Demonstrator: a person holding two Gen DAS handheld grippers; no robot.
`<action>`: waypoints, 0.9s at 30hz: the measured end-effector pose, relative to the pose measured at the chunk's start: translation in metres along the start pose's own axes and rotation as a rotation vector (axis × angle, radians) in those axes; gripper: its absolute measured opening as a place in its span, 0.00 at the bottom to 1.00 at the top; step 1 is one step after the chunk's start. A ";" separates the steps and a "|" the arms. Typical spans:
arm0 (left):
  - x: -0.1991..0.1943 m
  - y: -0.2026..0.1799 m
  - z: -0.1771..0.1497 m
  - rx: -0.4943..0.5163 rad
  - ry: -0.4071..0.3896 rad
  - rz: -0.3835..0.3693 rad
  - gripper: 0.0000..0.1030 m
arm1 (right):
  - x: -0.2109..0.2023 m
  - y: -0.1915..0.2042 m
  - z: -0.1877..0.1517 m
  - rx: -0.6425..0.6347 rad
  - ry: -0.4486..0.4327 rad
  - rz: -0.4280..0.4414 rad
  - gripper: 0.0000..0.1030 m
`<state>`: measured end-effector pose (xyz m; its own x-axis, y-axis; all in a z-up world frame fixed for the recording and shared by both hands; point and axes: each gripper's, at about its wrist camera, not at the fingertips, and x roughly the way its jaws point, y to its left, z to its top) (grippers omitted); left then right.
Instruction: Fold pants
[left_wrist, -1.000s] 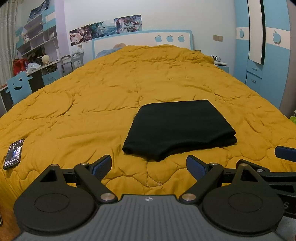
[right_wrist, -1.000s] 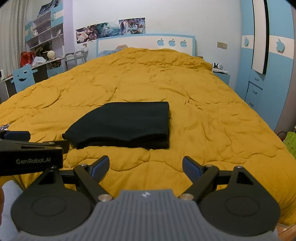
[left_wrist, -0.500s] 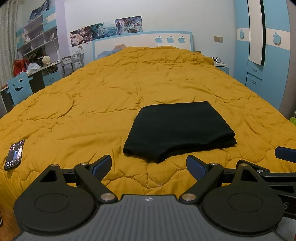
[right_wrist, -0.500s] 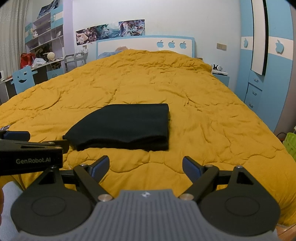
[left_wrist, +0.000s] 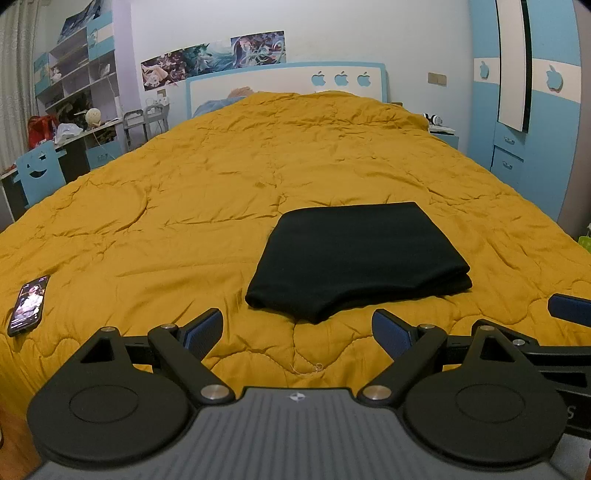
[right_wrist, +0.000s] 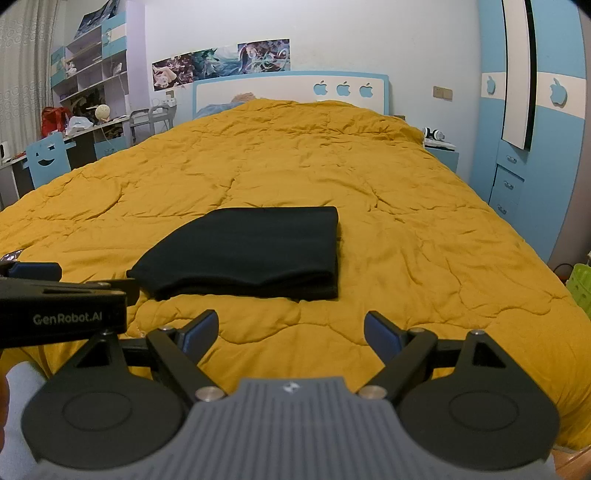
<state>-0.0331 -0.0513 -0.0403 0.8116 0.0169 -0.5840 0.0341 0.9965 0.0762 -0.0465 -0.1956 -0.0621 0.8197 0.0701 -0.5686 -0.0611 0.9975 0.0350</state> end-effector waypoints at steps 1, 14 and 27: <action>0.000 0.000 0.000 0.000 0.001 0.000 1.00 | 0.000 0.000 0.000 0.000 0.000 0.000 0.80; 0.001 0.000 -0.001 -0.005 0.002 -0.001 1.00 | 0.000 0.000 0.000 0.000 0.000 0.000 0.80; 0.000 -0.002 -0.002 -0.007 0.002 -0.001 1.00 | -0.001 0.000 0.000 0.001 -0.003 -0.001 0.80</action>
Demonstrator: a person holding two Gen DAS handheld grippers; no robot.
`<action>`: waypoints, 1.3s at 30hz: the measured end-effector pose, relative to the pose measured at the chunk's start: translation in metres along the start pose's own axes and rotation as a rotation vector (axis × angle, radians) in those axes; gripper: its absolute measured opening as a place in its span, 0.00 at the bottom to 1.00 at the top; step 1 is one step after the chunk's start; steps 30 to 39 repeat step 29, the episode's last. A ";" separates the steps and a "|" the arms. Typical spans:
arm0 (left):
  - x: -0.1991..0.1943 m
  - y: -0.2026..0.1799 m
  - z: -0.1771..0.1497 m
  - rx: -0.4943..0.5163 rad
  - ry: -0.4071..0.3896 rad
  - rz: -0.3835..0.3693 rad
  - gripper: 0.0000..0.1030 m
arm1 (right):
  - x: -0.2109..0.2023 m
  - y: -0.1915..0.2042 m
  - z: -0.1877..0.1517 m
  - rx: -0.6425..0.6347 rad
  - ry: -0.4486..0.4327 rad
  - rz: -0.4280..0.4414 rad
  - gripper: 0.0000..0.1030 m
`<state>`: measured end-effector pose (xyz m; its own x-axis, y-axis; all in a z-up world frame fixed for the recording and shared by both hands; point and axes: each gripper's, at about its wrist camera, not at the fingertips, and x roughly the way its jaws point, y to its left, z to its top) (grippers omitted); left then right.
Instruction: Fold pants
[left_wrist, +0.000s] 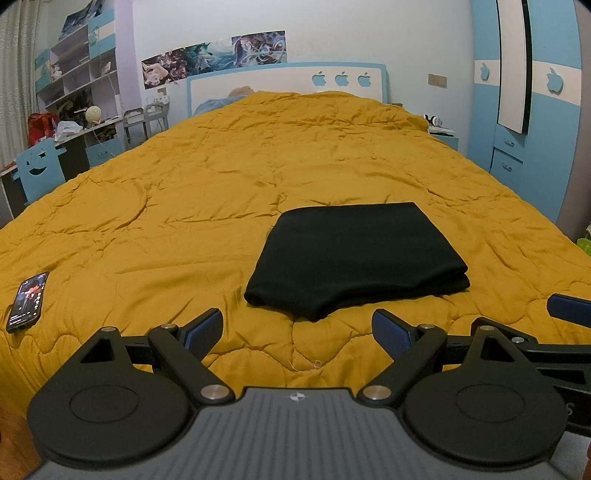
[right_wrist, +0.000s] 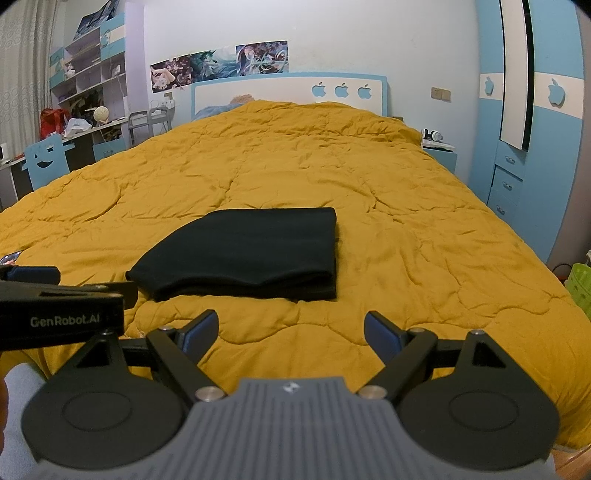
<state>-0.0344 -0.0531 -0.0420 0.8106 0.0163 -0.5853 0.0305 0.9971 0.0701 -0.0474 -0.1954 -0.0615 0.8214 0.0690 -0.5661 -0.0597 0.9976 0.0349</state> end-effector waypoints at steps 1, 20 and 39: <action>0.000 0.000 0.000 0.000 0.000 0.000 1.00 | 0.000 0.000 0.000 0.000 0.000 0.000 0.80; -0.005 -0.003 -0.002 -0.023 -0.004 0.012 1.00 | -0.003 0.003 0.001 0.002 -0.001 -0.006 0.80; -0.004 -0.002 -0.005 -0.024 -0.012 0.015 1.00 | -0.002 0.005 0.001 0.001 0.006 -0.007 0.80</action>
